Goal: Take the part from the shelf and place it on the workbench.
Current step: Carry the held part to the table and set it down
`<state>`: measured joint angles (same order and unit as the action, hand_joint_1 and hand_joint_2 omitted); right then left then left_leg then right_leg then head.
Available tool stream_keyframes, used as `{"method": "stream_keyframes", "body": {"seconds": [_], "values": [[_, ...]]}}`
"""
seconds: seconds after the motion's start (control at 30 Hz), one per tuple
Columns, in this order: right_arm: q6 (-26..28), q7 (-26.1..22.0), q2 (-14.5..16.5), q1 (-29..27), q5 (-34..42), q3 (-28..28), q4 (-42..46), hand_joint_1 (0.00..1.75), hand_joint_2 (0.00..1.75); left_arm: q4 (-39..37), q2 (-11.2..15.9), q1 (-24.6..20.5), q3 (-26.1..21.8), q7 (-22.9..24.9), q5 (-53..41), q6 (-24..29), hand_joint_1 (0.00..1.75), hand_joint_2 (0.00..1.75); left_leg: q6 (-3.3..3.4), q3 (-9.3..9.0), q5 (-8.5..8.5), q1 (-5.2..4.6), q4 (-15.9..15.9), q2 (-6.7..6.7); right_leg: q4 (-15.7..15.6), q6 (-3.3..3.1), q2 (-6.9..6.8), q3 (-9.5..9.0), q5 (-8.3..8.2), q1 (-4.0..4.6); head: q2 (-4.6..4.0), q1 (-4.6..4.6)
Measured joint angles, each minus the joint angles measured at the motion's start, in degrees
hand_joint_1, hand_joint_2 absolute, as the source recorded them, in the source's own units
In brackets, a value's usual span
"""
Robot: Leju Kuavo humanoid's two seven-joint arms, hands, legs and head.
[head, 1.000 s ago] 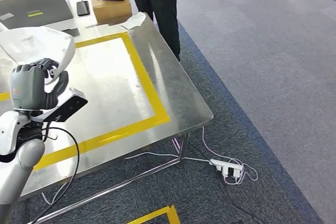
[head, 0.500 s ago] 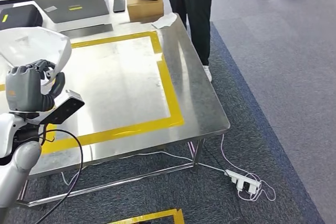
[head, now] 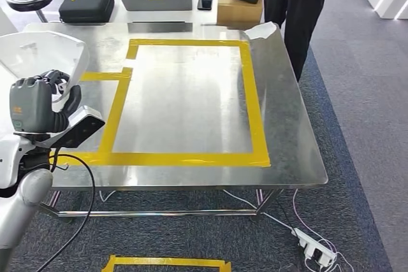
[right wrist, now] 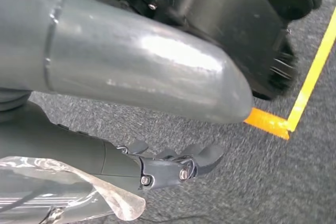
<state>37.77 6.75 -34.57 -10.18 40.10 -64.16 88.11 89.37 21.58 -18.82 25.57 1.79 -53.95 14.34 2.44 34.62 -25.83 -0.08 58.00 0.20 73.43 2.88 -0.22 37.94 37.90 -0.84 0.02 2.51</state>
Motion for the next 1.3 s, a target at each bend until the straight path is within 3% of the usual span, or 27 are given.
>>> {"method": "stream_keyframes", "body": {"seconds": [0.03,0.07,0.13,0.2,0.27,0.4,0.8,0.93,1.1,1.3], "values": [[0.00,-0.03,-0.01,-0.02,-0.01,-0.03,0.00,0.00,0.00,0.00,-0.03,0.09,0.02,0.00,0.01,0.00,1.73,1.75,0.04,-0.09,-0.06,-0.03,0.02,-0.49,1.00,-0.03,0.08,1.02,-0.59,0.02,0.00,0.01],[0.00,-0.05,-0.01,-0.02,-0.01,-0.07,0.00,0.00,0.00,0.00,-0.06,0.15,0.03,0.00,0.00,0.01,1.73,1.75,0.00,-0.25,-0.14,-0.03,0.04,-0.95,-0.41,-0.12,0.09,0.92,-2.38,0.03,0.00,0.00],[0.00,-0.07,-0.02,0.03,-0.02,-0.09,0.00,0.00,0.00,0.00,-0.13,0.17,0.03,0.00,-0.03,0.04,1.73,1.75,-0.25,-0.67,-0.43,-0.03,0.10,-1.57,-7.97,-0.48,0.33,-1.74,-7.35,0.03,-0.01,0.00],[0.00,-0.09,-0.03,0.10,-0.03,-0.07,0.01,0.00,0.00,0.00,-0.19,0.09,0.02,0.00,-0.08,0.07,1.73,1.75,-0.64,-0.61,-0.70,-0.24,0.45,-1.96,-14.09,-0.81,0.76,-4.40,-9.75,-0.01,-0.01,0.03],[0.00,-0.10,-0.03,0.11,-0.04,-0.06,0.01,0.00,0.00,0.00,-0.22,0.03,0.02,0.00,-0.09,0.09,1.73,1.75,-0.66,-0.27,-0.72,-0.42,0.73,-2.15,-15.54,-0.86,0.99,-5.08,-9.72,0.00,0.00,0.05],[0.00,-0.11,-0.04,0.09,0.00,-0.10,0.00,0.00,0.00,0.00,-0.25,-0.09,0.03,-0.01,-0.14,0.08,1.73,1.75,-0.56,-0.51,-0.62,-0.27,0.34,-2.14,-15.56,-1.02,1.08,-5.08,-9.62,0.21,0.00,0.07],[-0.48,-1.45,-0.03,1.99,1.75,-0.92,-0.43,0.00,0.00,-3.97,-0.39,-4.11,2.46,-4.39,1.02,-5.89,1.73,1.75,-1.55,-0.66,-0.42,-0.14,-0.03,-2.12,-15.48,-1.55,1.01,-5.12,-9.53,0.31,0.00,0.03],[-0.52,-1.32,-0.03,2.21,1.64,-1.11,-0.56,0.00,0.00,-6.63,-0.55,-6.37,4.12,-2.48,0.25,-10.39,1.73,1.75,-1.55,-0.61,-0.43,-0.23,0.04,-2.14,-15.49,-1.54,0.93,-5.15,-9.54,0.23,0.00,0.03],[-1.06,-0.88,0.01,2.66,1.48,-1.30,-0.93,0.00,0.00,-15.13,-1.95,-11.62,7.82,1.26,-1.35,-16.69,1.73,1.75,-1.54,-0.57,-0.43,-0.32,0.12,-2.14,-15.50,-1.43,0.97,-5.16,-9.62,0.14,0.00,0.02],[-1.36,-0.21,0.10,3.04,1.02,-1.29,-1.33,0.00,0.00,-22.57,-3.61,-14.75,10.12,2.53,-1.87,-17.78,1.73,1.75,-1.51,-0.54,-0.45,-0.34,0.22,-2.13,-15.50,-1.38,1.00,-5.15,-9.67,0.11,0.00,0.03]]}}
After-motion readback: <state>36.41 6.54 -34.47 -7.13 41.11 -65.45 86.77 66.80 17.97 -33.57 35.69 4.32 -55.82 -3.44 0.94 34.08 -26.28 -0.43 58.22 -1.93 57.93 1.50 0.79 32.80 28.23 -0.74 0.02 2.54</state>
